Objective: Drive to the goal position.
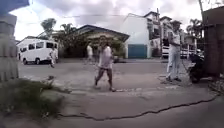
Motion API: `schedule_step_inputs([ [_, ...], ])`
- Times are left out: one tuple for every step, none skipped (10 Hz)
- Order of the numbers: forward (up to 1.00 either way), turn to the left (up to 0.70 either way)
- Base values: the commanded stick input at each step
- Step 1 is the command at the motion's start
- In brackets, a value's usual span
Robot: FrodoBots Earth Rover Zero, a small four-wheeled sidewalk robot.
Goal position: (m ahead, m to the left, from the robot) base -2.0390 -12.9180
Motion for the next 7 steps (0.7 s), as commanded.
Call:
schedule_step_inputs([
  [-0.12, 0.00],
  [-0.12, 0.00],
  [-0.12, 0.00],
  [-0.12, 0.00],
  [-0.12, 0.00],
  [-0.12, 0.00],
  [-0.12, 0.00],
])
